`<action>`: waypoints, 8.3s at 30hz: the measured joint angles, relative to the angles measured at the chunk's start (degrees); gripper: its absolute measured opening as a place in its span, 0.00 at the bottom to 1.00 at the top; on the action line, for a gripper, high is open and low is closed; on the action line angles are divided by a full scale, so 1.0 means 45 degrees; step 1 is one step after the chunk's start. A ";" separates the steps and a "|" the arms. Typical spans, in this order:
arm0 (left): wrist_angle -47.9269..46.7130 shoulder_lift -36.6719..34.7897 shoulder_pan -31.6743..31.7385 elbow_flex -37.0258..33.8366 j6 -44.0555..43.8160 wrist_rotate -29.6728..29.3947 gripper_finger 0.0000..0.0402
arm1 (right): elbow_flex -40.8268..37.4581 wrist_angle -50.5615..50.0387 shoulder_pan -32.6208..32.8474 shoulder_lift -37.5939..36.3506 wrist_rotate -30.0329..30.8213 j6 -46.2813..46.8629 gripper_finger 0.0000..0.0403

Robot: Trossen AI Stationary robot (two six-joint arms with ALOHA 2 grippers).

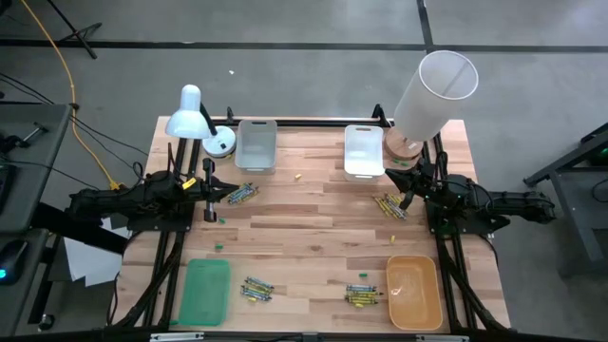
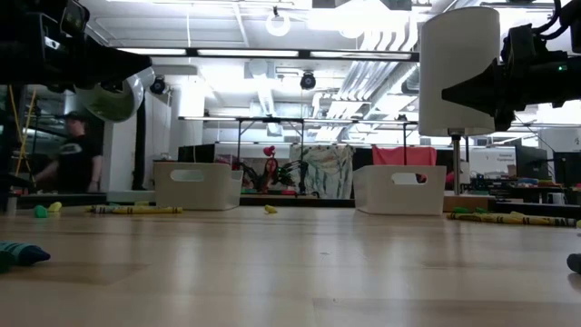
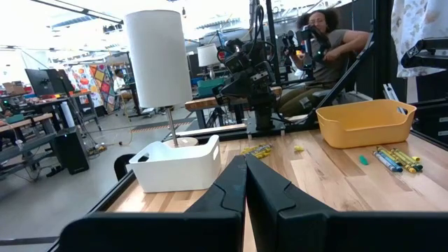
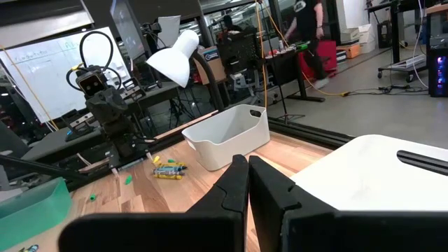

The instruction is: Sort crayons

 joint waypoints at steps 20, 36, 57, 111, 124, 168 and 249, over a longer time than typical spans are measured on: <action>0.0000 0.0000 -0.0001 0.0000 0.0001 0.0003 0.00 | -0.0001 -0.0002 0.0001 0.0001 -0.0001 -0.0001 0.02; 0.0000 0.0000 0.0000 0.0000 0.0001 -0.0001 0.00 | -0.0002 -0.0002 0.0002 -0.0002 0.0002 0.0002 0.02; -0.0001 0.0000 0.0000 0.0000 0.0001 -0.0001 0.00 | -0.0002 0.0002 -0.0002 -0.0002 -0.0002 0.0002 0.02; -0.0004 0.0000 -0.0002 0.0000 -0.0004 -0.0001 0.00 | 0.7497 -0.8571 0.1803 1.0257 -0.2613 0.6293 0.34; -0.0004 0.0000 -0.0002 0.0000 -0.0001 0.0001 0.00 | 0.9145 -1.1001 0.1778 1.6471 -0.2989 1.1547 0.35; -0.0004 0.0000 0.0001 0.0000 0.0000 0.0002 0.00 | 0.9266 -1.0720 -0.0993 1.9586 -0.5646 0.9640 0.35; 0.0001 0.0000 0.0003 0.0000 0.0001 -0.0001 0.00 | 2.4330 -0.2172 -0.3054 2.9614 -0.5366 0.1022 0.16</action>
